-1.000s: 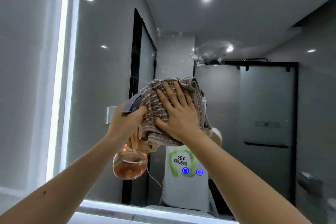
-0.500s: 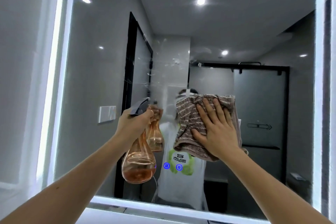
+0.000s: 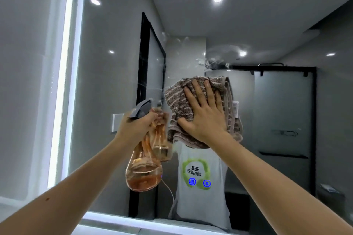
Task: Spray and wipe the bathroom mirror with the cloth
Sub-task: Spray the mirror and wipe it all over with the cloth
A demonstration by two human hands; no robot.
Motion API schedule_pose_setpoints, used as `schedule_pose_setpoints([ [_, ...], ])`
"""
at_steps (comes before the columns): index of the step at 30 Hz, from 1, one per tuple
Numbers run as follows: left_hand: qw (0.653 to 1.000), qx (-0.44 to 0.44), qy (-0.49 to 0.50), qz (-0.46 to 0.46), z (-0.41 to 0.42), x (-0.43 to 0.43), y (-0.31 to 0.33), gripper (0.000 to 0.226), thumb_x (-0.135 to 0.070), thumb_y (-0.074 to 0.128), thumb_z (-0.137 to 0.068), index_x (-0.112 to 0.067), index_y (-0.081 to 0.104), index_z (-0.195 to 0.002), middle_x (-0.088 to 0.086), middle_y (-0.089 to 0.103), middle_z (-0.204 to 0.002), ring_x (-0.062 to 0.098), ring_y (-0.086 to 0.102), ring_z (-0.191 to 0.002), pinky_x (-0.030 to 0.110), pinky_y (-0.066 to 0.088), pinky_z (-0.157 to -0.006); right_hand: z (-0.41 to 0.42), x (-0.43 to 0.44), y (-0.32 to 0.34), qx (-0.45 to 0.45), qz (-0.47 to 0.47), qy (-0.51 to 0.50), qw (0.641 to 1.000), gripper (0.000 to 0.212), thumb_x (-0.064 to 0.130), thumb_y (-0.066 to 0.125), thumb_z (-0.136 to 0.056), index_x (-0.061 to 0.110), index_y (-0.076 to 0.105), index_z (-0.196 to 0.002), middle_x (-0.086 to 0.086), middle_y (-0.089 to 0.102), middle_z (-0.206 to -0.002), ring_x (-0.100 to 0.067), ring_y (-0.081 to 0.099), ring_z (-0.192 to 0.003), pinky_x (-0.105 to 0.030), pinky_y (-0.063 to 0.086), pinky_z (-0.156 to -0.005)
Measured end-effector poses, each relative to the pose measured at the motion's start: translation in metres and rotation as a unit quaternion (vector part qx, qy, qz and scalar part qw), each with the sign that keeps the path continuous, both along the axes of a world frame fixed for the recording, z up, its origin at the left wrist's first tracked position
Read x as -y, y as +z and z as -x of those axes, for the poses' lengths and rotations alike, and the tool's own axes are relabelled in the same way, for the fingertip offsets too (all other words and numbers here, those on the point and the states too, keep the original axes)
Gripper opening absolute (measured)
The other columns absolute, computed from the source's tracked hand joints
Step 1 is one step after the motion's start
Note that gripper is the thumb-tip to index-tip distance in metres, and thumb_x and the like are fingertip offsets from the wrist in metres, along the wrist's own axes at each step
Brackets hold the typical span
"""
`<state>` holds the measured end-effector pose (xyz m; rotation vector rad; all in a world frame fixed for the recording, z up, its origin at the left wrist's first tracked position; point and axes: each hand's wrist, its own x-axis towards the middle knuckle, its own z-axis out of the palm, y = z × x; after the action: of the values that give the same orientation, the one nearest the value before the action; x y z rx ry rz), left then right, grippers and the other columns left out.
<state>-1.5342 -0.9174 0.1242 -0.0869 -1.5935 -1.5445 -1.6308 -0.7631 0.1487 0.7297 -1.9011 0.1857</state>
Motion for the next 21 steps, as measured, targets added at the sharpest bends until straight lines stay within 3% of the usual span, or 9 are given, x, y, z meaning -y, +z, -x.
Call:
schedule_pose_setpoints([
  [2, 1.000, 0.000, 0.020, -0.001, -0.005, 0.024, -0.003, 0.012, -0.015, 0.068, -0.082, -0.027, 0.063, -0.081, -0.007, 0.059, -0.053, 0.017, 0.057, -0.059, 0.034, 0.051, -0.064, -0.002, 0.025, 0.006, -0.016, -0.014, 0.000, 1.000, 0.086, 0.069, 0.017, -0.072, 0.034, -0.012, -0.144, 0.010, -0.028, -0.149, -0.011, -0.036, -0.130, -0.039, -0.023, -0.107],
  [5, 0.999, -0.001, 0.051, -0.010, -0.014, 0.062, -0.010, 0.015, -0.018, 0.073, -0.076, -0.022, 0.060, -0.069, 0.007, 0.057, -0.067, 0.027, 0.056, -0.073, 0.051, 0.053, -0.081, -0.010, 0.066, 0.007, -0.036, -0.032, 0.014, 0.999, 0.086, 0.069, 0.025, -0.076, 0.032, -0.011, -0.144, 0.007, -0.023, -0.153, -0.013, -0.033, -0.133, -0.039, -0.022, -0.107],
  [8, 0.998, 0.009, 0.059, -0.005, -0.024, 0.089, -0.020, 0.016, -0.020, 0.073, -0.077, -0.013, 0.059, -0.073, 0.014, 0.054, -0.074, 0.028, 0.051, -0.072, 0.038, 0.042, -0.064, -0.017, 0.101, 0.001, -0.054, -0.053, 0.020, 0.997, 0.085, 0.066, 0.029, -0.079, 0.029, -0.008, -0.146, 0.004, -0.017, -0.155, -0.018, -0.024, -0.138, -0.038, -0.021, -0.108],
  [11, 0.998, 0.015, 0.064, 0.010, -0.030, 0.102, -0.024, 0.017, -0.020, 0.070, -0.080, -0.011, 0.059, -0.071, 0.013, 0.053, -0.067, 0.025, 0.047, -0.064, 0.031, 0.036, -0.056, -0.017, 0.106, 0.002, -0.082, -0.044, 0.031, 0.995, 0.077, 0.061, 0.026, -0.081, 0.025, 0.012, -0.147, 0.000, 0.006, -0.156, -0.019, -0.003, -0.143, -0.037, -0.010, -0.111],
  [15, 0.998, 0.020, 0.053, 0.019, -0.026, 0.098, -0.015, 0.025, -0.021, 0.071, -0.080, 0.002, 0.059, -0.081, 0.015, 0.053, -0.071, 0.027, 0.050, -0.069, 0.033, 0.040, -0.058, -0.014, 0.092, 0.006, -0.097, -0.052, 0.008, 0.994, 0.063, 0.054, 0.026, -0.086, 0.024, 0.032, -0.141, 0.001, 0.031, -0.150, -0.019, 0.023, -0.140, -0.037, 0.008, -0.110],
  [17, 0.998, 0.016, 0.048, 0.030, -0.022, 0.089, -0.008, 0.042, -0.028, 0.074, -0.074, 0.008, 0.056, -0.085, 0.013, 0.056, -0.073, 0.027, 0.053, -0.070, 0.041, 0.050, -0.067, -0.013, 0.079, 0.011, -0.084, -0.034, 0.002, 0.996, 0.063, 0.054, 0.024, -0.087, 0.024, 0.026, -0.143, 0.002, 0.026, -0.152, -0.018, 0.018, -0.141, -0.036, 0.005, -0.111],
  [19, 0.999, 0.007, 0.043, 0.032, -0.019, 0.076, -0.002, 0.052, -0.036, 0.074, -0.067, 0.008, 0.054, -0.086, 0.012, 0.056, -0.073, 0.027, 0.053, -0.071, 0.048, 0.053, -0.073, -0.008, 0.059, 0.015, -0.077, -0.026, -0.006, 0.997, 0.065, 0.056, 0.015, -0.086, 0.028, 0.006, -0.144, 0.007, 0.006, -0.154, -0.013, -0.002, -0.141, -0.033, -0.007, -0.111],
  [21, 0.999, 0.002, 0.037, 0.036, -0.017, 0.058, 0.003, 0.036, -0.026, 0.071, -0.075, 0.007, 0.058, -0.083, 0.012, 0.052, -0.071, 0.025, 0.050, -0.067, 0.036, 0.046, -0.063, -0.004, 0.033, 0.018, -0.066, -0.018, -0.014, 0.998, 0.064, 0.059, 0.005, -0.083, 0.032, -0.009, -0.140, 0.011, -0.013, -0.149, -0.010, -0.018, -0.137, -0.030, -0.014, -0.110],
])
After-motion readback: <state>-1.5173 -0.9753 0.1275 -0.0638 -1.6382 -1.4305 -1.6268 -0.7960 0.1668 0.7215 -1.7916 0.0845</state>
